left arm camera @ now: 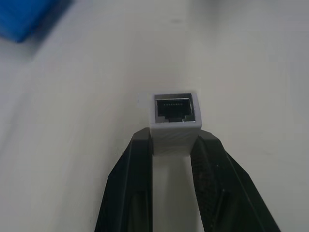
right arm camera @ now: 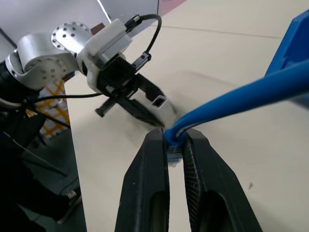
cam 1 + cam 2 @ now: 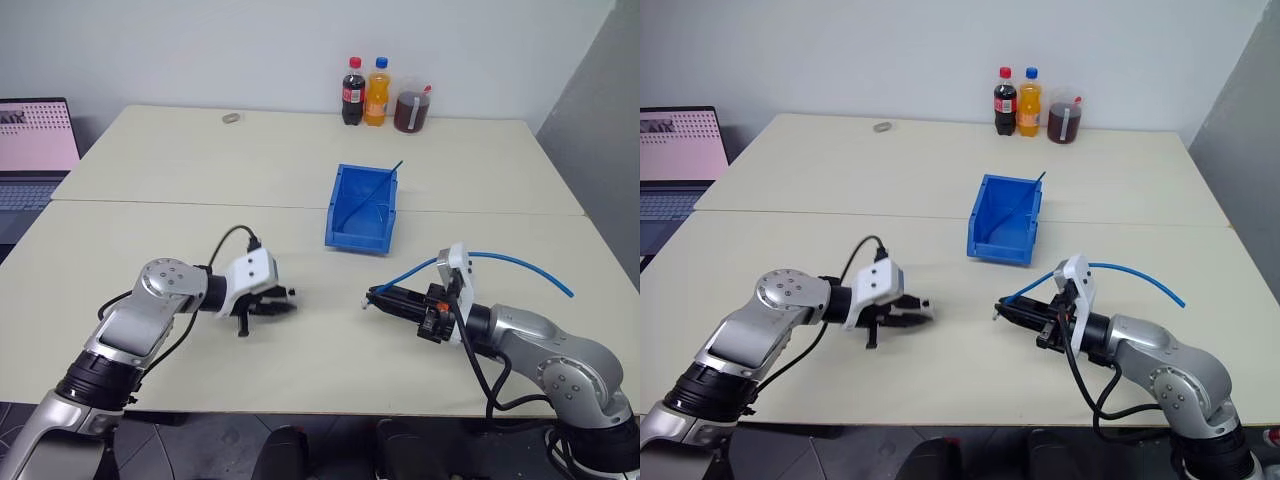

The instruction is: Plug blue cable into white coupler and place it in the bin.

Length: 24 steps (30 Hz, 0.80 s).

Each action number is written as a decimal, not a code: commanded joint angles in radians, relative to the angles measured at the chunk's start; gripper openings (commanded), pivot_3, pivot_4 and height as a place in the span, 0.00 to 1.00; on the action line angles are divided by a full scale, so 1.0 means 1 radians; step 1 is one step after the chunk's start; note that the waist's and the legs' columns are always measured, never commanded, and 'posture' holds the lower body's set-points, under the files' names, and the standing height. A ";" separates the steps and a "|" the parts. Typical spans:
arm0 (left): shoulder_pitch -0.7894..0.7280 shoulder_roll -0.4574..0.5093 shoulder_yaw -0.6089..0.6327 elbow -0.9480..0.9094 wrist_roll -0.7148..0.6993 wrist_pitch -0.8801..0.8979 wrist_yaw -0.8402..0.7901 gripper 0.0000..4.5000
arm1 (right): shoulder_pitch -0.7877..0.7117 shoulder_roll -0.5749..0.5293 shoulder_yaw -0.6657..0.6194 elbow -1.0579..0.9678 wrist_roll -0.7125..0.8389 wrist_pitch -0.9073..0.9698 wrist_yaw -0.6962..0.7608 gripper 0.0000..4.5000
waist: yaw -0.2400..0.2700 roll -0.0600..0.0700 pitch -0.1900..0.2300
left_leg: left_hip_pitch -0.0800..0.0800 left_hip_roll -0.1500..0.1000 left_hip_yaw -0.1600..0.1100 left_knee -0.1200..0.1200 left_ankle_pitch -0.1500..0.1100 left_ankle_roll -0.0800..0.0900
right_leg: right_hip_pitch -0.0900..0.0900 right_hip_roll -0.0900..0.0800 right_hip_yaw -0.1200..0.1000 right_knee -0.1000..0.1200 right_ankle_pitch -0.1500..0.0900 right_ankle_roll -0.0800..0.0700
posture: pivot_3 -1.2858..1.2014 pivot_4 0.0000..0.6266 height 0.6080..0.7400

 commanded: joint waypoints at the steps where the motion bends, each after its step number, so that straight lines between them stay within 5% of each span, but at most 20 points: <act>1: -0.033 0.003 -0.052 -0.011 0.040 -0.052 -0.065 0.17 | -0.001 -0.015 0.032 -0.030 -0.056 -0.058 0.049 0.03 | 0.000 0.000 0.000 | 0.000 0.000 0.000 0.000 0.000 0.000 | 0.000 0.000 0.000 0.000 0.000 0.000 | 0.52 0.24 1.00; 24: -0.062 -0.065 -0.114 0.100 0.146 -0.138 -0.112 0.17 | -0.225 0.166 0.377 0.340 -0.551 -0.498 0.241 0.03 | 0.000 0.000 0.000 | 0.000 0.000 0.001 0.001 0.000 0.000 | 0.000 0.001 -0.001 0.001 0.002 -0.003 | 0.52 0.24 1.00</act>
